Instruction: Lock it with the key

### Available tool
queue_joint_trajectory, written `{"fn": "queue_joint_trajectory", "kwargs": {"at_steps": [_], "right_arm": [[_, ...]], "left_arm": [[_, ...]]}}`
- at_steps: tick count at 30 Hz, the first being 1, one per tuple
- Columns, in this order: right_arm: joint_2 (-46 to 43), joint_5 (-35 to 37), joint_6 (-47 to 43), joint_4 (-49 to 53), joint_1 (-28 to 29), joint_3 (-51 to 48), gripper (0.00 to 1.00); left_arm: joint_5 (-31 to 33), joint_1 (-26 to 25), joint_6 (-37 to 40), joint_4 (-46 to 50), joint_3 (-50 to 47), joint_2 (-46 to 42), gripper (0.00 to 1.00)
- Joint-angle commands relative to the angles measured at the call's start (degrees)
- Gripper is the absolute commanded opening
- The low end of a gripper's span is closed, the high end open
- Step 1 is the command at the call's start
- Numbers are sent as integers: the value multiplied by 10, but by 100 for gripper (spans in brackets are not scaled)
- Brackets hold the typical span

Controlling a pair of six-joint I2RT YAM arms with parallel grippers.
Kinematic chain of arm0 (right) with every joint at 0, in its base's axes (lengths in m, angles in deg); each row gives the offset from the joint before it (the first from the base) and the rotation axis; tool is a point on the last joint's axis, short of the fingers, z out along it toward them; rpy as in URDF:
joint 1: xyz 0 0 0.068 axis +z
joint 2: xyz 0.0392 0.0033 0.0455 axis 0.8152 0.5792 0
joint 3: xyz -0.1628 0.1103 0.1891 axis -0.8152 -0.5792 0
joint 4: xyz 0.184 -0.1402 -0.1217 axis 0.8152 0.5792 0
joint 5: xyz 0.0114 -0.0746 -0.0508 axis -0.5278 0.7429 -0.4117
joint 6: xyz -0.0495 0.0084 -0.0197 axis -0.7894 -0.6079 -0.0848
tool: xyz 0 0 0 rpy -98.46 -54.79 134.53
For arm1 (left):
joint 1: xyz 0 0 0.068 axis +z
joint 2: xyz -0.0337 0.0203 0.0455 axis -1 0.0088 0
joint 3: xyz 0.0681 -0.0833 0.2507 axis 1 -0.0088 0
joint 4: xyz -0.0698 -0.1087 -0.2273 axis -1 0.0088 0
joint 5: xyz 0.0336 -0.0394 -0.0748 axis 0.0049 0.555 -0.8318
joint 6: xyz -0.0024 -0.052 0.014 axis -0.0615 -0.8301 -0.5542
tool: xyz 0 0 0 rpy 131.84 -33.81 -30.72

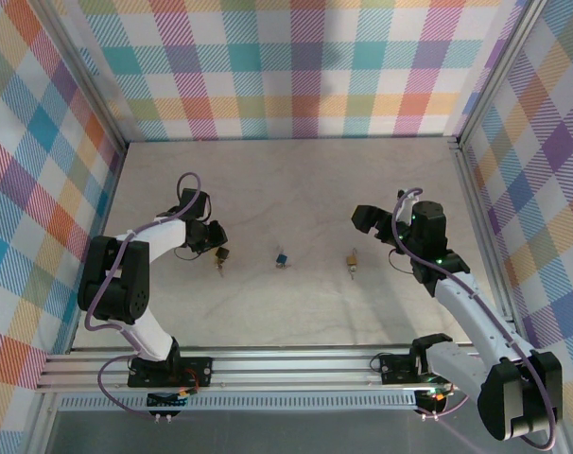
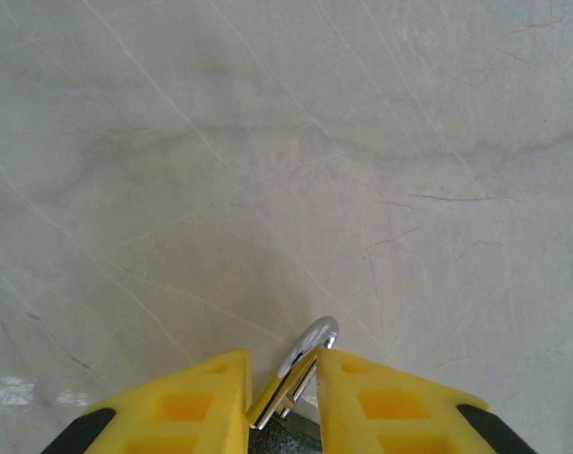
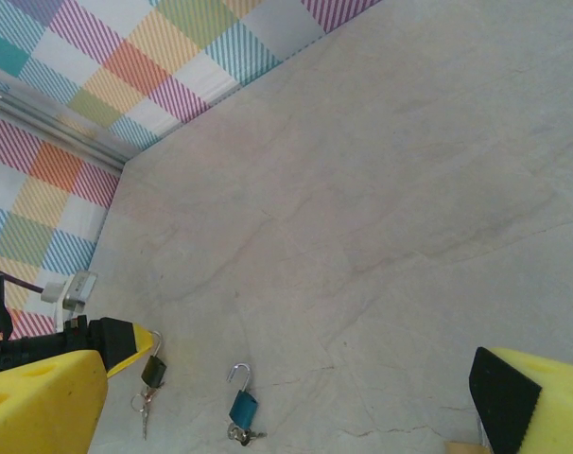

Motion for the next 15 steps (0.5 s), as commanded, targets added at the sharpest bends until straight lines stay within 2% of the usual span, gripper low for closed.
{"fn": "queue_joint_trajectory", "kwargs": {"at_steps": [1, 15], "right_arm": [[-11, -12, 1, -11, 4, 0, 99], [3, -27, 0, -14, 13, 6, 99]], "left_arm": [[-2, -3, 8, 0, 11, 2, 22], [8, -3, 9, 6, 8, -9, 12]]}}
